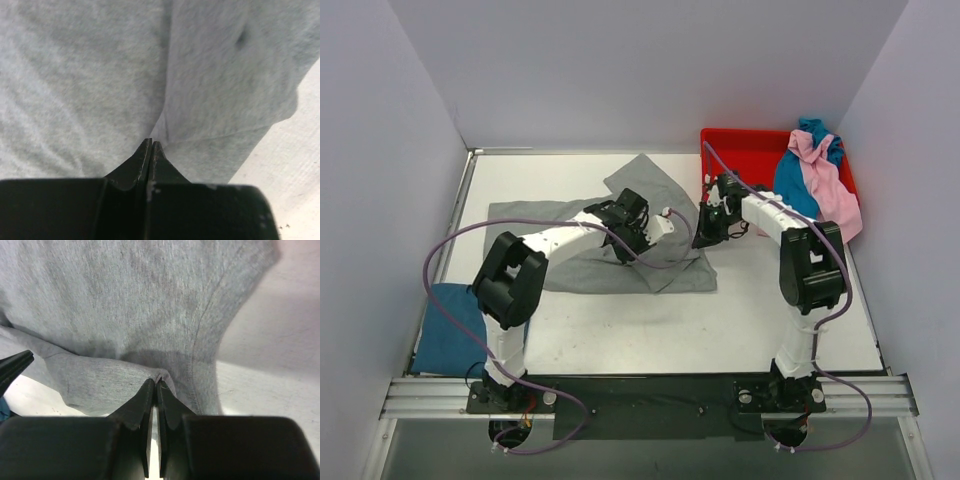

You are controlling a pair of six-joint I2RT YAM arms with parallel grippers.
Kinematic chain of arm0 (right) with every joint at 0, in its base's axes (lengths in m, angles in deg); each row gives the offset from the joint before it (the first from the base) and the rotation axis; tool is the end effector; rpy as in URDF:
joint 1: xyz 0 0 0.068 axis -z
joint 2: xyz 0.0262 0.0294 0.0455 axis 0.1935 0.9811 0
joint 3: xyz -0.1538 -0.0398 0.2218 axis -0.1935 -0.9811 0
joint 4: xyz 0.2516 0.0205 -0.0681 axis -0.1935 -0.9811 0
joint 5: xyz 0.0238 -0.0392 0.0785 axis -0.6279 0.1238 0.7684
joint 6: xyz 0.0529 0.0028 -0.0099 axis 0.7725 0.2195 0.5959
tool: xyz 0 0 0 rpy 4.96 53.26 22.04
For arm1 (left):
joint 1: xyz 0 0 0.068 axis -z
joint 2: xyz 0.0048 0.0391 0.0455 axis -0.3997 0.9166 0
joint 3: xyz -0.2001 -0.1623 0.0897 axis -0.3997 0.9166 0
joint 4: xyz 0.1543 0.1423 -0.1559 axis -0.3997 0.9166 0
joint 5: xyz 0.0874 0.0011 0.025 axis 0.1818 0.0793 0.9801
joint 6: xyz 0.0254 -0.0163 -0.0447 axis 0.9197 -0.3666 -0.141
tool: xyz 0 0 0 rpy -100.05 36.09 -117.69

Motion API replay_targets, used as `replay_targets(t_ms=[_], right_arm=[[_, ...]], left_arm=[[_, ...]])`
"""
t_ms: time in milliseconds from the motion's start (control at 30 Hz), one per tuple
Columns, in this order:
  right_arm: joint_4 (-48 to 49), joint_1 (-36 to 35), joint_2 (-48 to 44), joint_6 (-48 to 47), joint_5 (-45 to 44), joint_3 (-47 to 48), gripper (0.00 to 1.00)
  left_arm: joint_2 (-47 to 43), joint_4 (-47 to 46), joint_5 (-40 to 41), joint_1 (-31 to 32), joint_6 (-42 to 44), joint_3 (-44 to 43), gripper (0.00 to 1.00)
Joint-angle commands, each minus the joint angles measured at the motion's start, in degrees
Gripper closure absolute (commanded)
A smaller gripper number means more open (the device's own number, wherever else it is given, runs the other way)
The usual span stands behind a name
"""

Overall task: Fold and stack the t-shirts
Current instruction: Fold the flattened tshirt in 1/3 of the way

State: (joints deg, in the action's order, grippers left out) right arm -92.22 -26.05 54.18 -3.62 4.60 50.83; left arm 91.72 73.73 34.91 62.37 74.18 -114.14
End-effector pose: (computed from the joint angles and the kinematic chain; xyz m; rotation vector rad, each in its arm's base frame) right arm 0.3963 0.1216 0.1896 -0.1364 2.5830 0.7907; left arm 0.3155 -0.2617 0.1935 1.5309 2.1868 -0.2845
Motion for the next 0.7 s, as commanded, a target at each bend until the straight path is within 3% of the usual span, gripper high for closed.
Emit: replay_targets(t_ms=[0, 100, 267, 400, 667], right_arm=[[2.0, 2.0, -0.8, 3.9, 4.2, 2.1, 1.0], [2.1, 2.0, 1.4, 6.6, 4.4, 3.6, 1.0], [1.9, 2.0, 4.7, 9.0, 3.2, 6.4, 1.0], [1.6, 2.0, 6.0, 8.9, 3.5, 6.8, 1.0], [0.4, 2.0, 5.0, 7.2, 2.5, 5.6, 0.97]], left_arm=[[0.5, -3.7, 2.0, -2.4, -2.3, -2.7, 1.0], [0.5, 3.7, -5.0, -2.1, 1.6, -5.5, 1.0], [-0.7, 7.1, -9.3, 1.1, 5.8, -6.4, 0.69], [0.2, 3.8, -7.6, 2.6, 9.3, -4.3, 0.57], [2.0, -2.9, -2.4, 5.1, 11.0, -1.4, 0.57]])
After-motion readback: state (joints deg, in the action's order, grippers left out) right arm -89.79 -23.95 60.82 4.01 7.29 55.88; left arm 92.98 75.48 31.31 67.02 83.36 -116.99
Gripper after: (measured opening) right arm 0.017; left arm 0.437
